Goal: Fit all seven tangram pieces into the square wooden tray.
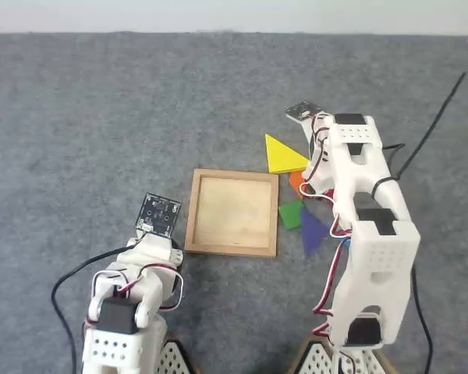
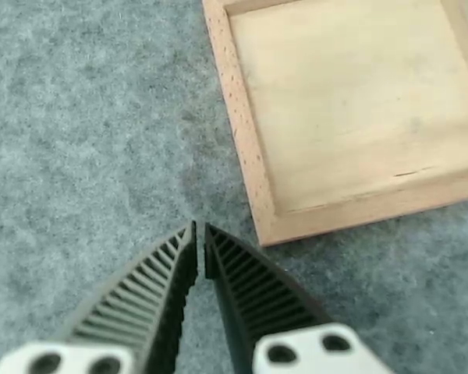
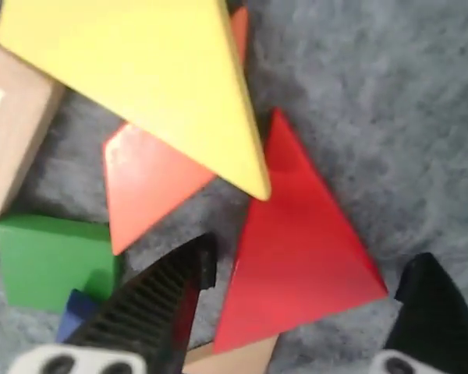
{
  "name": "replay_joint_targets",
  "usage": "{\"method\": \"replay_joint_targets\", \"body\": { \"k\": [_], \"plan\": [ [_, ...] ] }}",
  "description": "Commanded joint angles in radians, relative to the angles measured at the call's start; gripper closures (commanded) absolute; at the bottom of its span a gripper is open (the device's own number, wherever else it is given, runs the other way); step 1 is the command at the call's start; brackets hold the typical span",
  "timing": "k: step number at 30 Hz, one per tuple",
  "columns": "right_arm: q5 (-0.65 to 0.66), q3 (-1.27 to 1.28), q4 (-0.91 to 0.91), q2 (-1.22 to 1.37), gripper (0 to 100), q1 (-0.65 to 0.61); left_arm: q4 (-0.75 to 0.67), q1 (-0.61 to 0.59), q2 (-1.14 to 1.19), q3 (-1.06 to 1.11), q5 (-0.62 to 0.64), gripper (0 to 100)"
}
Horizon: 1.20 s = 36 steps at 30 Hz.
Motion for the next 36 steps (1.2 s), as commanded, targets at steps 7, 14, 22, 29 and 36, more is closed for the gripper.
{"method": "replay_joint_targets", "body": {
  "k": [7,14,22,29,36],
  "plan": [
    [-0.044,-0.006,-0.024,-0.024,71.3,0.018,0.003,-0.005,-0.015,-0.01,-0.003,98],
    [-0.048,-0.005,0.068,-0.176,71.3,0.008,0.003,-0.005,-0.015,-0.01,-0.003,98],
    [-0.049,0.0,0.114,-0.246,70.9,0.008,0.003,-0.005,-0.015,-0.01,-0.003,98],
    [-0.04,0.104,0.008,-0.214,61.6,0.008,0.003,-0.005,-0.015,-0.01,-0.003,98],
    [-0.043,0.112,-0.039,-0.165,61.6,0.008,0.003,-0.005,-0.015,-0.01,-0.003,98]
  ]
}}
